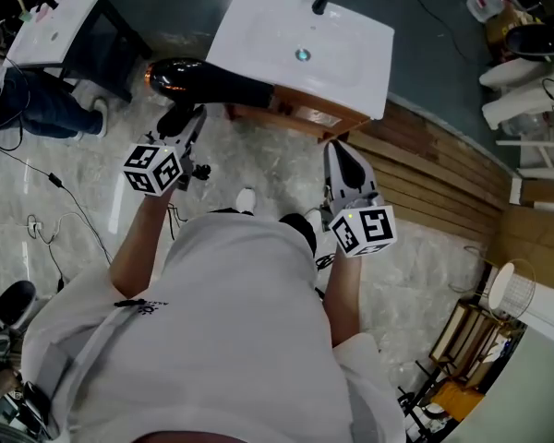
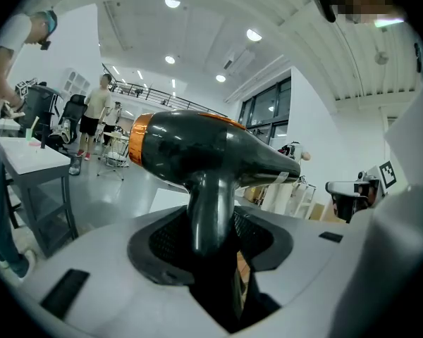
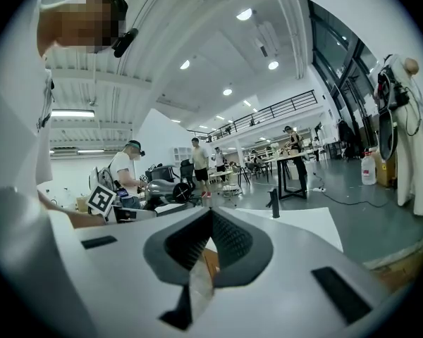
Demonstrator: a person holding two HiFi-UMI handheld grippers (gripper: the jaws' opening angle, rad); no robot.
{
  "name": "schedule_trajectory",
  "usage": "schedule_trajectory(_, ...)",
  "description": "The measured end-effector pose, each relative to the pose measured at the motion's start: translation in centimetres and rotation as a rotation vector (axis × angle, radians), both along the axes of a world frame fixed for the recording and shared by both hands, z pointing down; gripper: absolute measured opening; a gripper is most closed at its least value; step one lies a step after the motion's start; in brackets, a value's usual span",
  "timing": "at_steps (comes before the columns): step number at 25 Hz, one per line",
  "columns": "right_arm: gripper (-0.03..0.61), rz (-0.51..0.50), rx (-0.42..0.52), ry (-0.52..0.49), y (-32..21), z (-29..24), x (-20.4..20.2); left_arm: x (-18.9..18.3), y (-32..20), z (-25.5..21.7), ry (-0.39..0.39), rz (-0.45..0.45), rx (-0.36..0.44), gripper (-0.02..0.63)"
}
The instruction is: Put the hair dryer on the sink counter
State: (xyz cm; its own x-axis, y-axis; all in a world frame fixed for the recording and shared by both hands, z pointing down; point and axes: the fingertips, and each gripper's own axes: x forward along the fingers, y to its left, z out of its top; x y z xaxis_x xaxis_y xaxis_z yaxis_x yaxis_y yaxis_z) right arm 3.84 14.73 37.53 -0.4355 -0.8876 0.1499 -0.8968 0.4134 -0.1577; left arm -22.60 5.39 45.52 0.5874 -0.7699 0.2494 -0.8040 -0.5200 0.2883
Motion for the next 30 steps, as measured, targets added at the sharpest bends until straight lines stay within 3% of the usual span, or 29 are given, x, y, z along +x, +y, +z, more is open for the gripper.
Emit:
schedule_trajectory(11,0.008,-0.022,-0.005,-0.003,-1.3,0.4,-2.7,-2.2,-0.5,0.2,-0.004,-0.005,-0.003,0.179)
schedule_trajectory(30,0.008,-0.060,-0.022,-0.030,-4.7,1.7,-3.1,-0.4,-2.9,0.2,-0.015,0.012,0.000,0.179)
